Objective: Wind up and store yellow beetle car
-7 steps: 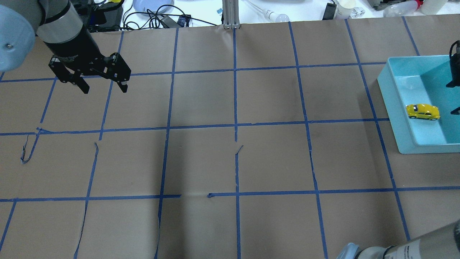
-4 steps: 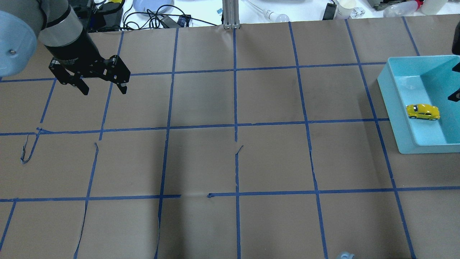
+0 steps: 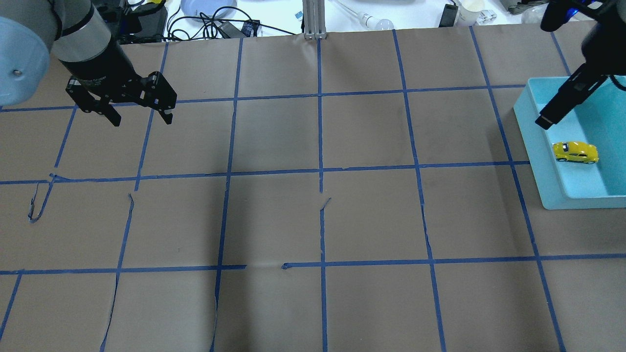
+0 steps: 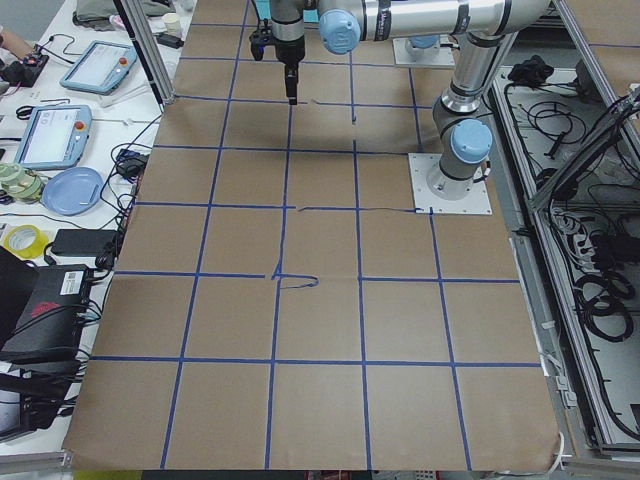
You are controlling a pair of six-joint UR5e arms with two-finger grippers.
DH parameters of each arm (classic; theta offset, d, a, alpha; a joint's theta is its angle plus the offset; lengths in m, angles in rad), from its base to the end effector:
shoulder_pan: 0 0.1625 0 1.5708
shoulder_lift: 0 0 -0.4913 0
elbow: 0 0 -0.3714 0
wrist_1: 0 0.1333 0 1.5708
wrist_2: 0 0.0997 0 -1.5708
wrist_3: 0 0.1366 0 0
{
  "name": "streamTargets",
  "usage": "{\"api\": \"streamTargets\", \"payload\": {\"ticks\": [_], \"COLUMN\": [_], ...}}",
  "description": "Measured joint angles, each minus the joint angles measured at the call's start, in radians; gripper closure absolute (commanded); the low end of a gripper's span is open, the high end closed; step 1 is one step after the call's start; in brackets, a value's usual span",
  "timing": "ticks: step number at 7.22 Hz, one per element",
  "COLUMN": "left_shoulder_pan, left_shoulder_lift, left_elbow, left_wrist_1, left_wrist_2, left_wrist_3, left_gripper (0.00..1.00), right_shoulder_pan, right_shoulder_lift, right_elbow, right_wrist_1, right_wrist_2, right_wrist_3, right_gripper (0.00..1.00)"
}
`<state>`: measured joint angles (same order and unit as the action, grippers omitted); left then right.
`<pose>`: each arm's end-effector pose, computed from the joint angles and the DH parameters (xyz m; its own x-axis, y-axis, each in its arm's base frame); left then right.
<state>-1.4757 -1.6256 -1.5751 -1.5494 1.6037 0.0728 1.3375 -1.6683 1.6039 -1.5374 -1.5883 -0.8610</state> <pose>-0.0815 -0.5022 0.4909 -0.9993 -0.0211 -0.0300 -0.0223 0.9990 0.0400 0.0287 -0.4454 0.5419 -0.8091 -0.5866 0.0349 -0.5871 0.8094 -0.0069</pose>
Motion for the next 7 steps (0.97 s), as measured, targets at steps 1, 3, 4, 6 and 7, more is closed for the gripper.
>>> {"api": "streamTargets", "payload": {"ticks": [1,3,4,6,7], "left_shoulder_pan": [-0.002,-0.004,-0.004,-0.005,-0.005], "left_shoulder_lift": [0.004,0.008,0.009,0.009,0.009], "left_elbow": [-0.011,-0.023,-0.024,-0.025,-0.025], "left_wrist_1": [0.000,0.001,0.002,0.002,0.002], "left_wrist_2": [0.000,0.001,0.001,0.001,0.001], "left_wrist_3": [-0.001,-0.002,-0.002,-0.001,-0.001], "left_gripper": [0.00,0.00,0.00,0.00,0.00], "right_shoulder_pan": [0.087,0.247,0.300,0.328,0.327], "right_shoulder_lift": [-0.003,0.014,0.038,0.076,0.081], "right_elbow": [-0.022,-0.064,-0.100,-0.160,-0.168], "right_wrist_1": [0.016,0.022,0.034,0.087,0.093], "right_wrist_2": [0.000,0.016,0.031,0.035,0.036], "right_wrist_3": [0.176,0.521,0.676,0.816,0.826], "right_gripper": [0.00,0.00,0.00,0.00,0.00]}}
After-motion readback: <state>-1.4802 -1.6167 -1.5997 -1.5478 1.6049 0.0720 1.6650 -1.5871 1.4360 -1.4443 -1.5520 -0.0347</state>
